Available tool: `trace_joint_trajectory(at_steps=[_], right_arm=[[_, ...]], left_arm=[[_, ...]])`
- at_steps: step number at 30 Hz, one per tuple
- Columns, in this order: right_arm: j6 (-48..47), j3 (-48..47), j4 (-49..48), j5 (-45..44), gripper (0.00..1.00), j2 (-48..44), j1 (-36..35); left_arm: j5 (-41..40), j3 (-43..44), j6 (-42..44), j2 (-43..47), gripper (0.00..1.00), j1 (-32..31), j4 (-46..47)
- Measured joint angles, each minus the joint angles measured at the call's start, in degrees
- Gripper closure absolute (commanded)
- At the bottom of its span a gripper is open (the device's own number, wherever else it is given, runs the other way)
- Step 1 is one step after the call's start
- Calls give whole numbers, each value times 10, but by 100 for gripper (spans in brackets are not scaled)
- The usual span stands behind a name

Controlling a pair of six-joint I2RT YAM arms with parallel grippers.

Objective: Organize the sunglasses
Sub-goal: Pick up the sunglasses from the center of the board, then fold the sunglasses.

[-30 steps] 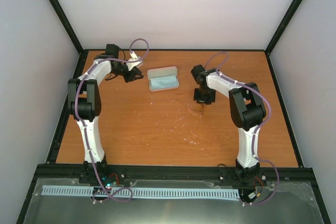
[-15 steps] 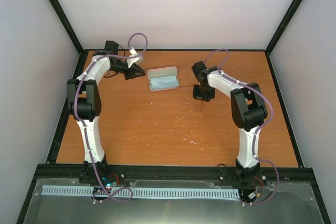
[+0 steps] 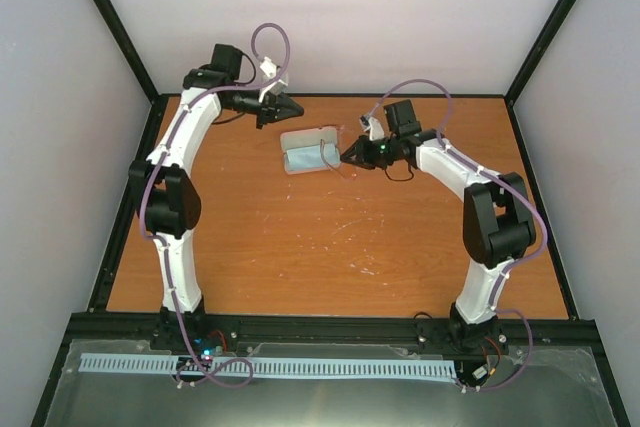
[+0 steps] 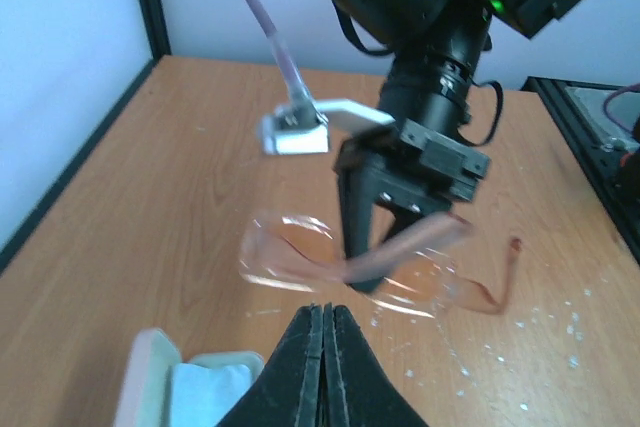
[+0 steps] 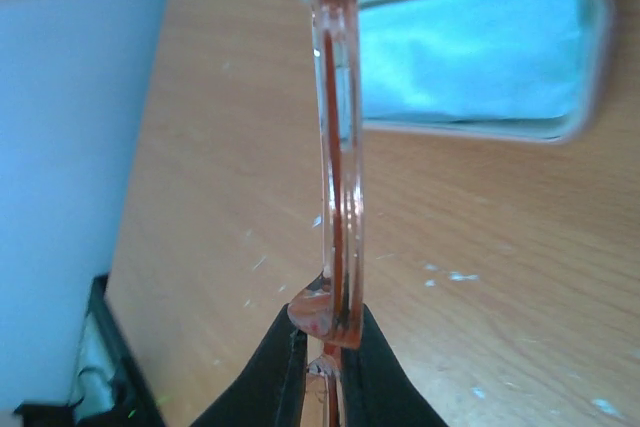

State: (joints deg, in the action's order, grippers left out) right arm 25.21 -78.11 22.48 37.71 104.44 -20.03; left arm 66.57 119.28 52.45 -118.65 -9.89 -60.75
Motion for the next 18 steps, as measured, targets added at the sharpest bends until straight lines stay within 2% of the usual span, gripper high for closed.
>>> trace_joint_trajectory(at_steps=[8, 18], right_arm=[[-31, -37, -3, 113, 97, 35, -6], [-26, -77, -26, 144, 97, 38, -14]], left_arm=[[1, -1, -92, 1, 96, -14, 110], [23, -12, -183, 0, 95, -45, 196]])
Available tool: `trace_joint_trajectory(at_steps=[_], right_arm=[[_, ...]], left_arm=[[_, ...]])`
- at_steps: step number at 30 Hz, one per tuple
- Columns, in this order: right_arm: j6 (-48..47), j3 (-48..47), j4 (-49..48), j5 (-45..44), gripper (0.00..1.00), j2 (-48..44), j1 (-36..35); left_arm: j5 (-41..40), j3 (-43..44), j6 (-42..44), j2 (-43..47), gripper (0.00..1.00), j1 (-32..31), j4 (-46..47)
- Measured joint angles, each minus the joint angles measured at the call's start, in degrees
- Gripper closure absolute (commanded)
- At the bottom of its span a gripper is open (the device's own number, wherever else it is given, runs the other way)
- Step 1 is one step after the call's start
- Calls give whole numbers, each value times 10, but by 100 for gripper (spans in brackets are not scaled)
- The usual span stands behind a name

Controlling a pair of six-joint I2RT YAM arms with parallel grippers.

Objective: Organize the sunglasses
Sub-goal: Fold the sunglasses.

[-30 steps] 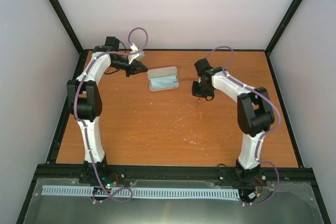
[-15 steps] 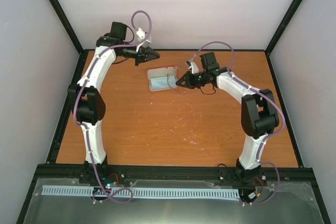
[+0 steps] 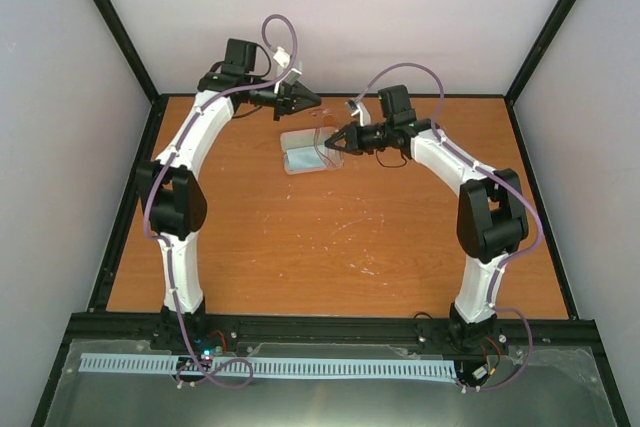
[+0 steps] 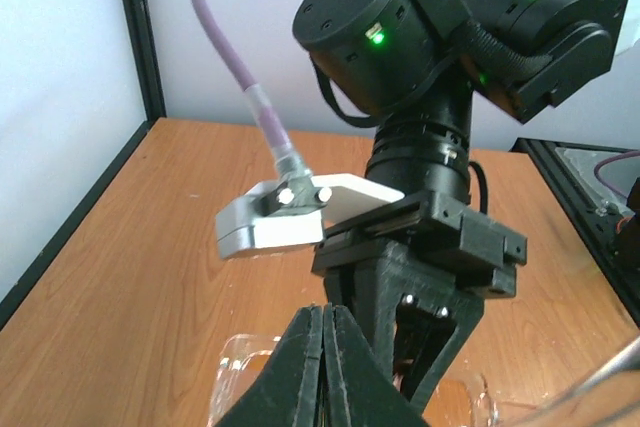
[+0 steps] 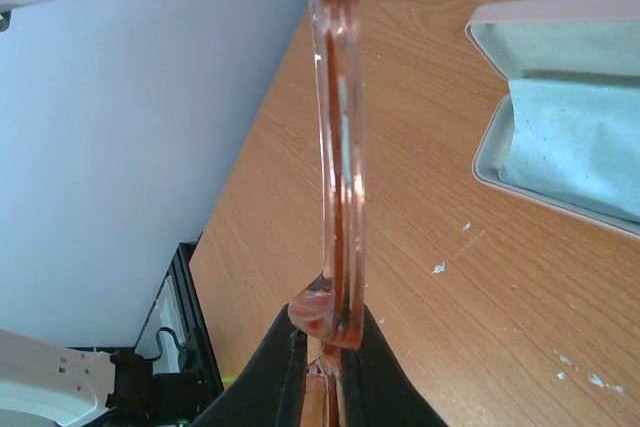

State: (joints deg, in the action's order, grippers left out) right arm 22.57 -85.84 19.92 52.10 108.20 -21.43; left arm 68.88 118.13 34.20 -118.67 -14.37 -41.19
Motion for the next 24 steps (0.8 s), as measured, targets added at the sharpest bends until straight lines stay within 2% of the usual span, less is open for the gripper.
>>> trace_joint_trajectory(at_steps=[11, 18, 24], right_arm=[[31, -65, -26, 0, 97, 50, -1], [43, -113, -39, 14, 96, 54, -1], [38, -118, -27, 15, 97, 54, 1]], left_arm=[[19, -51, -27, 0, 96, -15, 25], [20, -83, -23, 0, 96, -23, 25], [23, -100, -22, 0, 96, -29, 30]])
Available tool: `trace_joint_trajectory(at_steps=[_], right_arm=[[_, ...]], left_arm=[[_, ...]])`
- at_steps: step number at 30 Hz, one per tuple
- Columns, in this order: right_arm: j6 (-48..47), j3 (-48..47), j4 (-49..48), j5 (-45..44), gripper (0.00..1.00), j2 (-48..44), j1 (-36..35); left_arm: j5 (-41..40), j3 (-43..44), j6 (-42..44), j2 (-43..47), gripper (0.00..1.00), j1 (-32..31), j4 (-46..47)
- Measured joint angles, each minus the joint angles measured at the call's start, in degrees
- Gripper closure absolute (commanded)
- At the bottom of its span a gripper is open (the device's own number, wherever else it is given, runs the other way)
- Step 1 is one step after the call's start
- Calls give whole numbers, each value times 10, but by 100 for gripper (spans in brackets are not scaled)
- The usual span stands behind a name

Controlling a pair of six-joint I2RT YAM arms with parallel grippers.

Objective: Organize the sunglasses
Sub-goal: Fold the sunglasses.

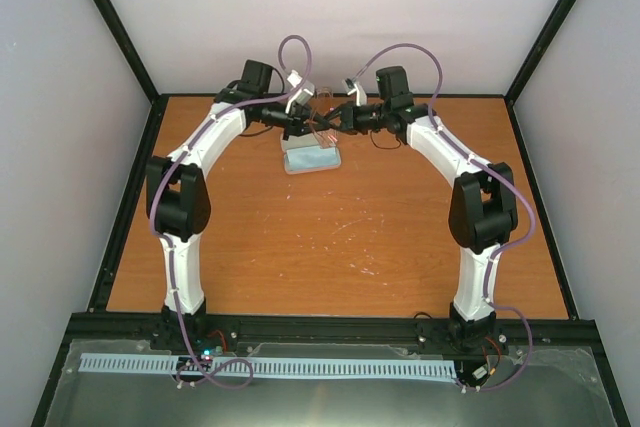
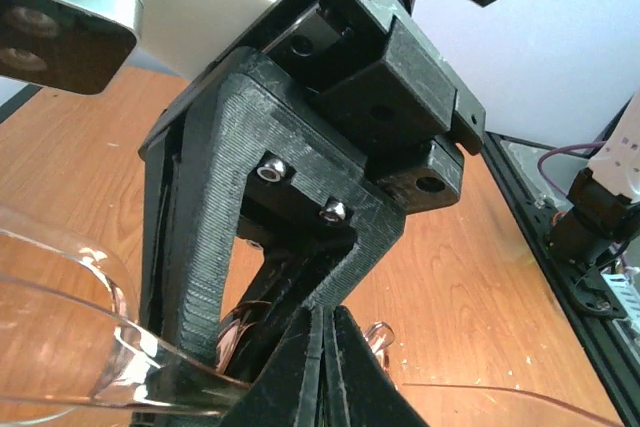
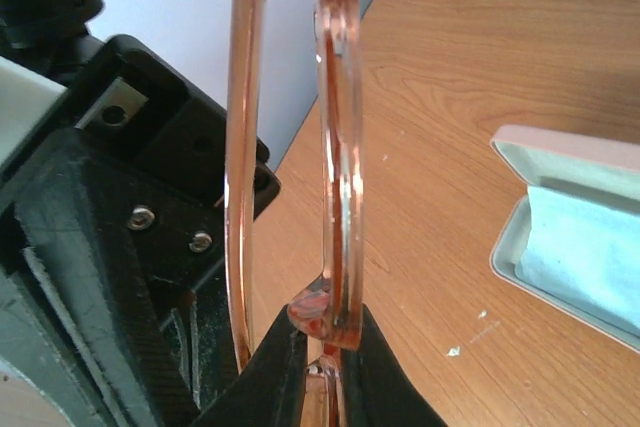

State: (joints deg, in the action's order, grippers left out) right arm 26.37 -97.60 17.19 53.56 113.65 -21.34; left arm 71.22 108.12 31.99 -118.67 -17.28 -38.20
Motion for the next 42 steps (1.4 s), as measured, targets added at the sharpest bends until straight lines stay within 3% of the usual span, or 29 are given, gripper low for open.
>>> trace_joint_trajectory(at_steps=[9, 11, 15, 17, 20, 25, 31, 36, 42], right_arm=[[-26, 31, 42, -65, 97, -1, 5], [-30, 42, 52, -81, 97, -1, 7], [-33, 42, 74, -119, 97, -1, 11], [-32, 34, 87, -145, 97, 1, 14], [-30, -9, 114, -159, 97, 20, 18], [-32, -115, 142, -153, 97, 88, 24], [-35, -170, 181, -132, 97, 137, 24], [-46, -171, 199, -100, 97, 137, 23], [-70, -159, 220, -74, 97, 127, 12]], left_arm=[[-108, 2, -16, 4, 79, 28, 40], [-144, 2, -32, 10, 79, 49, 72], [-182, 2, -65, 31, 93, 89, 129], [-175, 1, -68, 49, 99, 106, 138], [-122, -5, -37, 89, 99, 112, 119], [-28, -46, 121, 168, 99, 85, -15], [-6, -189, 275, 247, 99, 39, -131], [-2, -205, 304, 241, 99, 22, -140], [6, -197, 279, 206, 98, 17, -98]])
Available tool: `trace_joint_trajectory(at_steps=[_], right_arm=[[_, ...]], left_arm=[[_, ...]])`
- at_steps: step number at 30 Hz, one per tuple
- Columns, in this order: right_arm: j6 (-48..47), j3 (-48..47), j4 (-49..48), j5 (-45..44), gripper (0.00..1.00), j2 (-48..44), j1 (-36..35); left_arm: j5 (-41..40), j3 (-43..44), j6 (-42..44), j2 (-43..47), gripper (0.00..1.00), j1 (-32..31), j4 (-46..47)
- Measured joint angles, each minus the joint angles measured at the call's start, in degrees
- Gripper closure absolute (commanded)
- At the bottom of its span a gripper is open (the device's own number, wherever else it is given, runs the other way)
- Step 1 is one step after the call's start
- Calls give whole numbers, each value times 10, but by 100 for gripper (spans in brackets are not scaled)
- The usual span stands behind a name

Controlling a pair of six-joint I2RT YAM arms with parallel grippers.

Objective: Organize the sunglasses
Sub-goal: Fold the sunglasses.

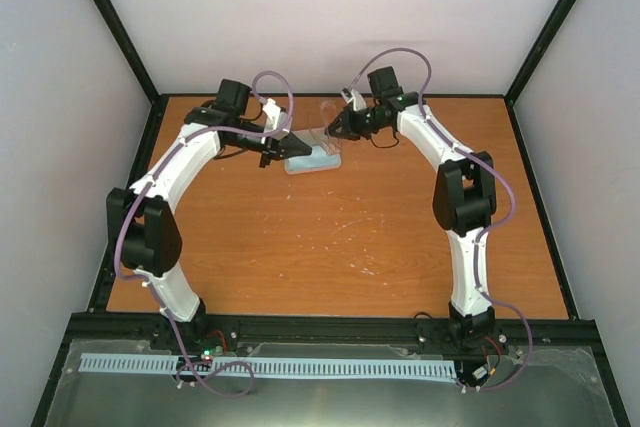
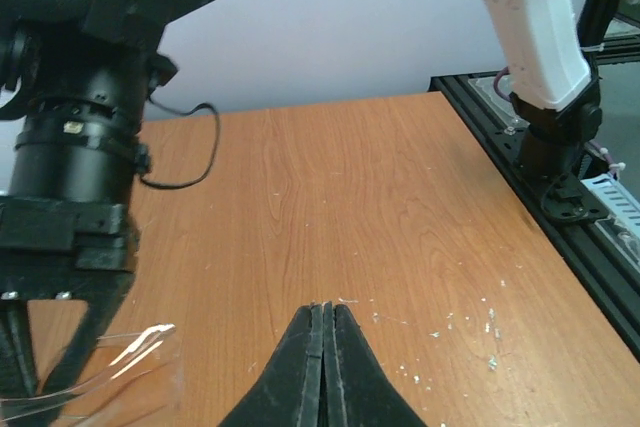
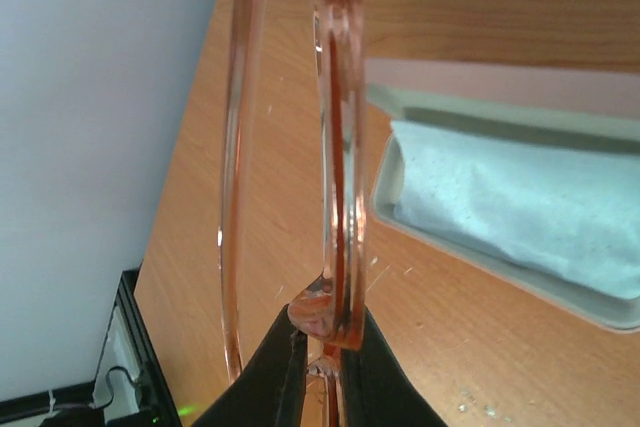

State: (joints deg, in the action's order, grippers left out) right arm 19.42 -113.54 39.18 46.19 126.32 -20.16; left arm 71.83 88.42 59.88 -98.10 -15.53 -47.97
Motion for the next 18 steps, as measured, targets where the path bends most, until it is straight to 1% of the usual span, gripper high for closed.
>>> trace_joint_trajectory(at_steps=[6, 12, 18], right_arm=[[-4, 47, 0, 15, 97, -42, -16], [-12, 51, 1, 32, 97, -65, -29], [-28, 58, 16, 53, 97, -81, -36]], left_arm=[[0, 1, -53, -27, 96, -2, 72], [-5, 1, -103, -36, 94, -3, 149], [-24, 1, -139, -54, 93, -3, 206]])
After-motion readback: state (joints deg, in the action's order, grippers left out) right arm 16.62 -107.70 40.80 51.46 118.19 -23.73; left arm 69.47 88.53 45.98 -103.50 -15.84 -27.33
